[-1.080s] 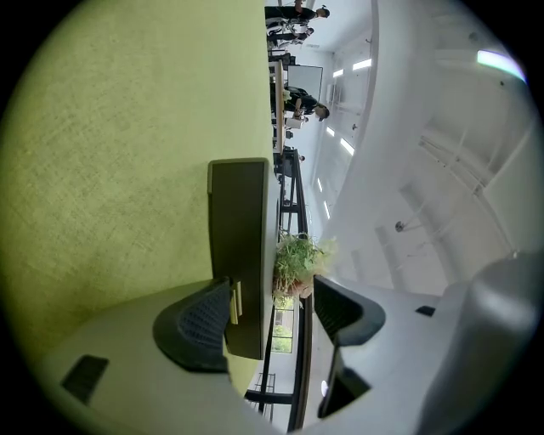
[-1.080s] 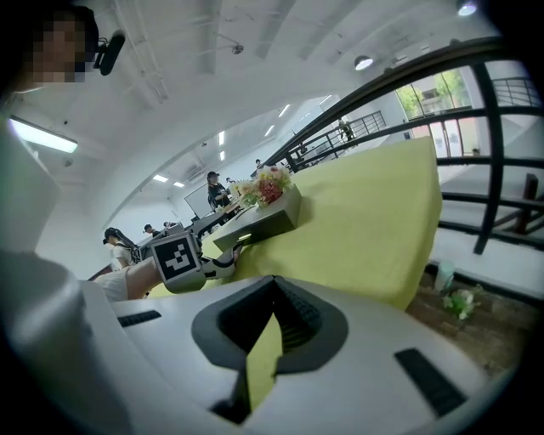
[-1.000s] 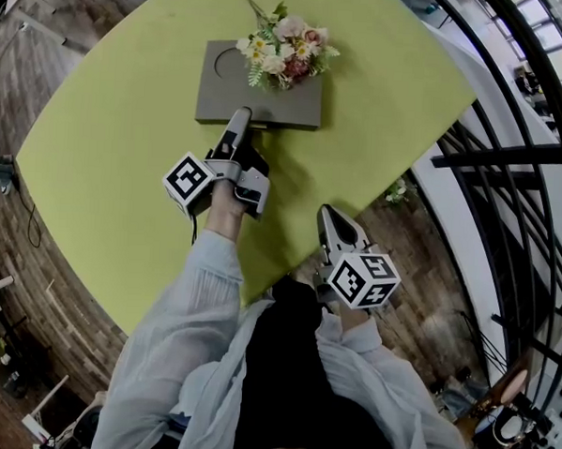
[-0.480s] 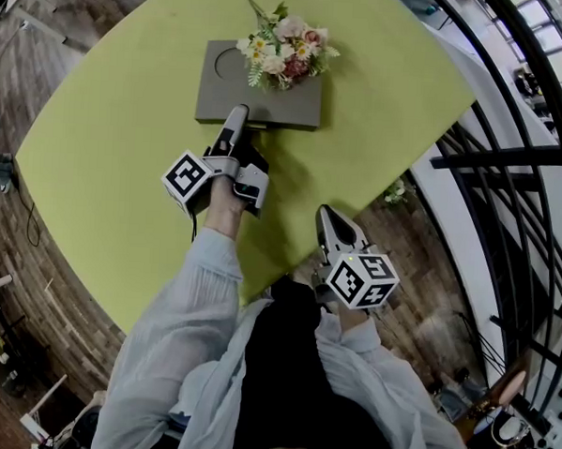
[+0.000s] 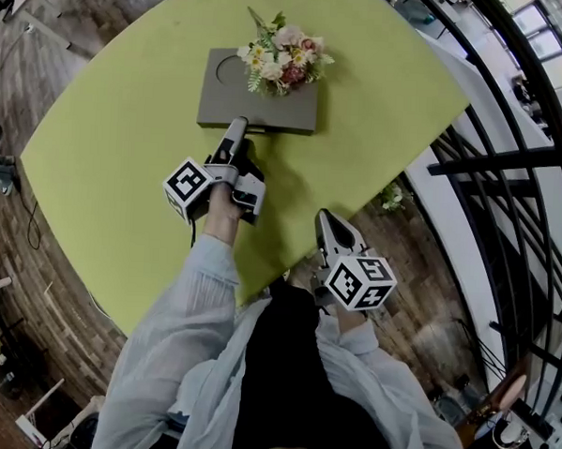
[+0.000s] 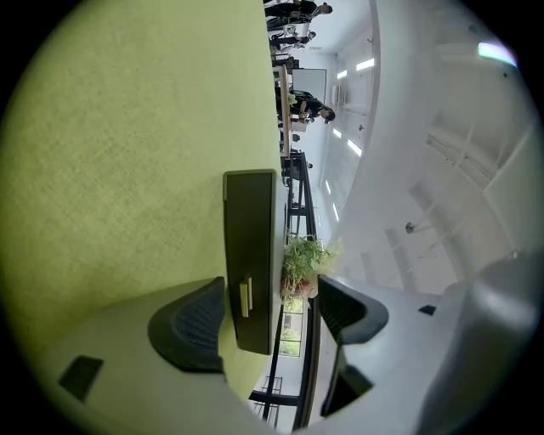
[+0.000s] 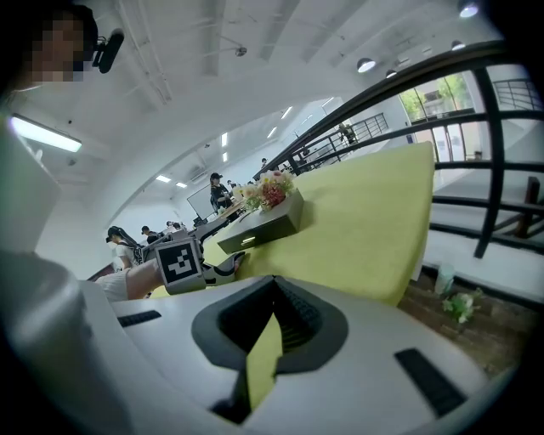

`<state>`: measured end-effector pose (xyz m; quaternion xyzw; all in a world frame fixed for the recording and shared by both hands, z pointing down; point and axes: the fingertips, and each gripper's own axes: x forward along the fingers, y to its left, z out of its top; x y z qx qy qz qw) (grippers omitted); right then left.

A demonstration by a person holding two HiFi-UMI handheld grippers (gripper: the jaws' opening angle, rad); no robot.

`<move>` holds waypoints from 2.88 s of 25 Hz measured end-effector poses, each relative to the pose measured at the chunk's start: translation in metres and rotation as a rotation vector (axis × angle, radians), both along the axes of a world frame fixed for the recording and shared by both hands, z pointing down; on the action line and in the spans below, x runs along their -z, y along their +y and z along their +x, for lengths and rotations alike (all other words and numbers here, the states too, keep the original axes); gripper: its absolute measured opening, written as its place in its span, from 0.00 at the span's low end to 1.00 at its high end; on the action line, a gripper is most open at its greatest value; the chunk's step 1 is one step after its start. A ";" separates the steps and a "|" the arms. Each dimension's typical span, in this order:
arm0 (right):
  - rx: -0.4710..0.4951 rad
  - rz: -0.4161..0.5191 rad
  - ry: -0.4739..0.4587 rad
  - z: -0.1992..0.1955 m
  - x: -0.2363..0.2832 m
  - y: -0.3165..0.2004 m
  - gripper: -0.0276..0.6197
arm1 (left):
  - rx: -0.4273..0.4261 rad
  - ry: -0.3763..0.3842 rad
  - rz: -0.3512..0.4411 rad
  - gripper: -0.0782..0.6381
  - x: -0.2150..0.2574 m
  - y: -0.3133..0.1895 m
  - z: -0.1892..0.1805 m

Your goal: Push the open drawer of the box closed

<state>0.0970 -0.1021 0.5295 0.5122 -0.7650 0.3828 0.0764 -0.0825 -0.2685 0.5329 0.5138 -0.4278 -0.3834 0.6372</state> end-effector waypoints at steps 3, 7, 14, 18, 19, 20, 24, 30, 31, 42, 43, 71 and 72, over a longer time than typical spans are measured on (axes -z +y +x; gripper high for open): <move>0.003 0.013 0.002 0.001 0.005 0.004 0.05 | -0.029 -0.033 0.021 0.59 0.006 0.010 0.000; 0.004 0.030 0.005 0.004 0.013 0.013 0.05 | -0.073 -0.129 0.046 0.59 0.014 0.027 -0.002; 0.007 0.047 0.004 0.006 0.019 0.028 0.05 | -0.133 -0.231 0.090 0.59 0.022 0.058 0.004; -0.012 0.068 0.003 0.010 0.028 0.037 0.05 | -0.184 -0.273 0.140 0.59 0.035 0.080 0.011; -0.018 0.074 0.003 0.011 0.030 0.038 0.05 | -0.194 -0.280 0.156 0.59 0.039 0.086 0.012; -0.020 0.079 0.002 0.012 0.032 0.040 0.05 | -0.206 -0.292 0.172 0.59 0.043 0.091 0.014; -0.019 0.104 -0.005 0.010 0.040 0.047 0.05 | -0.263 -0.370 0.230 0.59 0.059 0.111 0.018; -0.012 0.145 0.010 0.012 0.053 0.058 0.05 | -0.331 -0.512 0.322 0.59 0.082 0.138 0.026; -0.013 0.155 0.019 0.014 0.056 0.059 0.05 | -0.343 -0.529 0.339 0.59 0.085 0.141 0.029; -0.016 0.244 0.076 0.026 0.078 0.083 0.05 | -0.485 -0.796 0.592 0.59 0.128 0.193 0.061; -0.016 0.254 0.086 0.027 0.080 0.085 0.05 | -0.493 -0.813 0.614 0.59 0.132 0.197 0.063; 0.014 0.429 0.229 0.029 0.109 0.119 0.05 | -0.515 -1.237 0.773 0.13 0.135 0.260 0.074; 0.015 0.435 0.236 0.028 0.110 0.120 0.05 | -0.519 -1.237 0.777 0.13 0.134 0.261 0.075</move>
